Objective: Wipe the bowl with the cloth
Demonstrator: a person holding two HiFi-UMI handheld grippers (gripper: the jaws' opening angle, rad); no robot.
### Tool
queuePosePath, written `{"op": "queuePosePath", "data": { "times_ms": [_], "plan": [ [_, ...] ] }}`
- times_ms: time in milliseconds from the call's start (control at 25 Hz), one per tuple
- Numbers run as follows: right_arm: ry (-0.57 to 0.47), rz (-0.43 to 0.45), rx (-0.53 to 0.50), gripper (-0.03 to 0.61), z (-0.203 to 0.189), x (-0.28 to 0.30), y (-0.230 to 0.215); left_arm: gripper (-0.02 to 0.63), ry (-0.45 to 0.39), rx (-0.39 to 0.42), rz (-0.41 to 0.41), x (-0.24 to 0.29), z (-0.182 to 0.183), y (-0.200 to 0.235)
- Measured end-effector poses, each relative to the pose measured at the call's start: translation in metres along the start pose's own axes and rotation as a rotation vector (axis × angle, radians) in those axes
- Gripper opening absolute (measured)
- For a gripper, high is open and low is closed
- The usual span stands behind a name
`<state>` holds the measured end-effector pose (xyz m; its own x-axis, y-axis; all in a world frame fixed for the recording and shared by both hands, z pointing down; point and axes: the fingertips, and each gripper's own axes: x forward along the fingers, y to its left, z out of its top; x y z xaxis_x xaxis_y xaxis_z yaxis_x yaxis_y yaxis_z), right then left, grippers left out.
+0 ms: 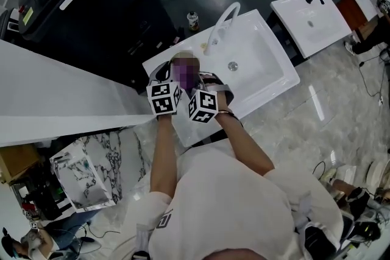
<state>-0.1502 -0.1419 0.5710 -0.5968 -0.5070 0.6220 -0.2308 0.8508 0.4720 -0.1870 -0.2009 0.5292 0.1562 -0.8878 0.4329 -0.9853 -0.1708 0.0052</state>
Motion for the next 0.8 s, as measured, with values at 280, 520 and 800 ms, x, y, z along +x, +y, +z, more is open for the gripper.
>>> {"op": "queuePosePath", "data": {
  "times_ms": [280, 520, 800],
  "plan": [
    [0.009, 0.038, -0.068, 0.092, -0.001, 0.006, 0.01, 0.02, 0.05, 0.024, -0.072, -0.006, -0.018, -0.019],
    [0.004, 0.041, -0.065, 0.092, -0.005, 0.007, 0.011, 0.02, 0.072, 0.079, -0.07, -0.014, -0.024, -0.028],
    [-0.052, 0.187, 0.034, 0.094, -0.008, 0.006, 0.025, 0.017, 0.162, 0.276, -0.048, -0.024, -0.049, -0.027]
  ]
}}
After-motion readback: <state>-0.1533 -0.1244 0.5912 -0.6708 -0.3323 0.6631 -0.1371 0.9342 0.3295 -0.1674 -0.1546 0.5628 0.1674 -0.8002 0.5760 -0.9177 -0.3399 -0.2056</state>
